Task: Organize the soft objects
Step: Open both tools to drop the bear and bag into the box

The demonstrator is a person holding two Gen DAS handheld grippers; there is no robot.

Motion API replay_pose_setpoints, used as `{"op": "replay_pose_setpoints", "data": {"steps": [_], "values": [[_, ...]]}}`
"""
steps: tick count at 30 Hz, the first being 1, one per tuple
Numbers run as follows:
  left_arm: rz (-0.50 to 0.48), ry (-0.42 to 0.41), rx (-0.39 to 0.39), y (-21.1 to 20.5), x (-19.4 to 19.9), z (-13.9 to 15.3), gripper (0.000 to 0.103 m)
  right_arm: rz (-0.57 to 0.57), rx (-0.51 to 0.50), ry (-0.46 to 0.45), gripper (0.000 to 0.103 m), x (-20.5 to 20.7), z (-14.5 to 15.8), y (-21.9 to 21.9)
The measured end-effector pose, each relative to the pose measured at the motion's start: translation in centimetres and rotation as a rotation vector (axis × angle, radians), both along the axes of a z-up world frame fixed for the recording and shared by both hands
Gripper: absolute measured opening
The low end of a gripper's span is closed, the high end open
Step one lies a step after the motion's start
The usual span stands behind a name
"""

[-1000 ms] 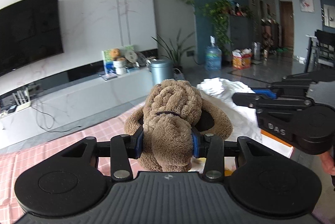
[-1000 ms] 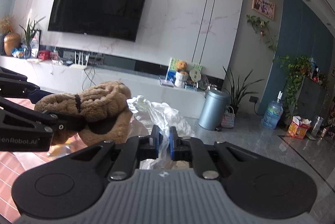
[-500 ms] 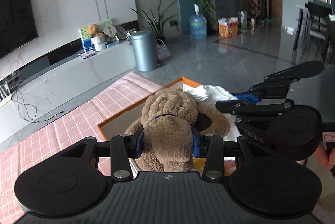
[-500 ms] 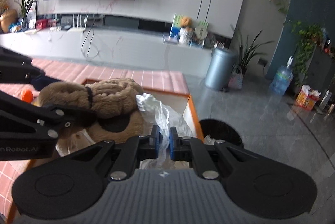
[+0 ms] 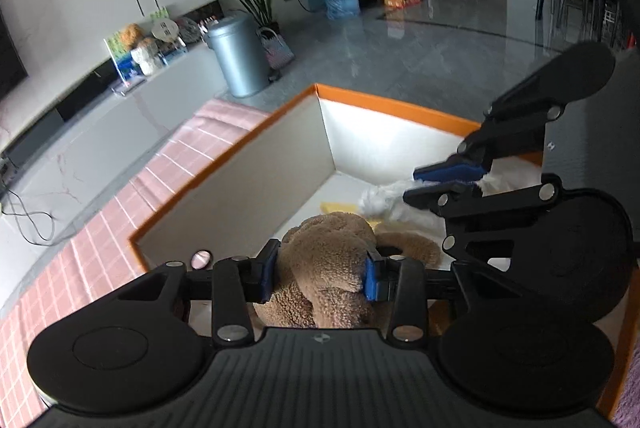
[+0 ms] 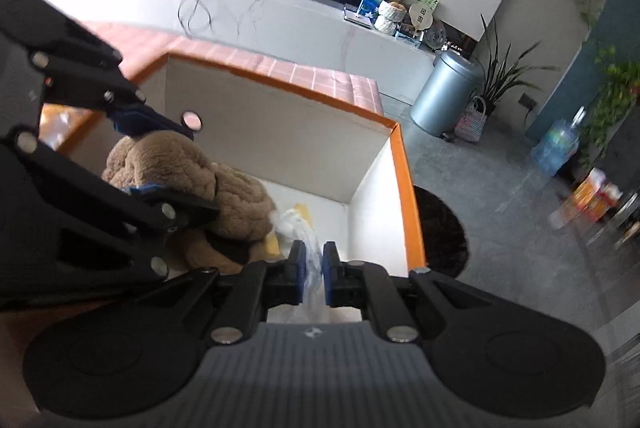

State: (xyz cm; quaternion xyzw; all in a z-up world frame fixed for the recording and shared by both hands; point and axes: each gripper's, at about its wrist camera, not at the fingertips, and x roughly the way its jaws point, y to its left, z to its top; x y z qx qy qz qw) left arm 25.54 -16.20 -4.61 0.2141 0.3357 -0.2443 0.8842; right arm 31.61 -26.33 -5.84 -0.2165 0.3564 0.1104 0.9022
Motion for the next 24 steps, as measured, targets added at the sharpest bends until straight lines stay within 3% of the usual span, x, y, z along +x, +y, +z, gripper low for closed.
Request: {"op": "replay_pose_setpoints", "data": {"steps": [6, 9, 11, 13, 15, 17, 24], "values": [[-0.005, 0.021, 0.02, 0.0, 0.4, -1.0, 0.051, 0.026, -0.045, 0.056, 0.01, 0.8, -0.3, 0.6], [0.008, 0.02, 0.028, 0.0, 0.6, -0.9, 0.061, 0.038, -0.067, 0.065, 0.028, 0.4, -0.6, 0.9], [0.023, -0.013, 0.059, 0.0, 0.4, -0.9, 0.067, 0.047, -0.096, 0.048, 0.047, 0.1, -0.8, 1.1], [0.025, -0.042, 0.082, -0.1, 0.4, -0.8, 0.074, 0.052, -0.122, 0.029, 0.055, -0.4, -0.9, 1.2], [0.036, -0.048, 0.069, 0.1, 0.2, -0.5, 0.076, 0.051, -0.122, 0.023, 0.057, -0.6, -0.5, 1.2], [0.047, -0.053, 0.039, 0.5, -0.1, 0.0, 0.079, 0.047, -0.124, 0.005, 0.068, -0.8, 0.1, 1.1], [0.06, -0.126, 0.007, 1.2, -1.1, 2.8, 0.084, 0.018, -0.099, -0.05, 0.079, -1.5, 2.7, 0.5]]}}
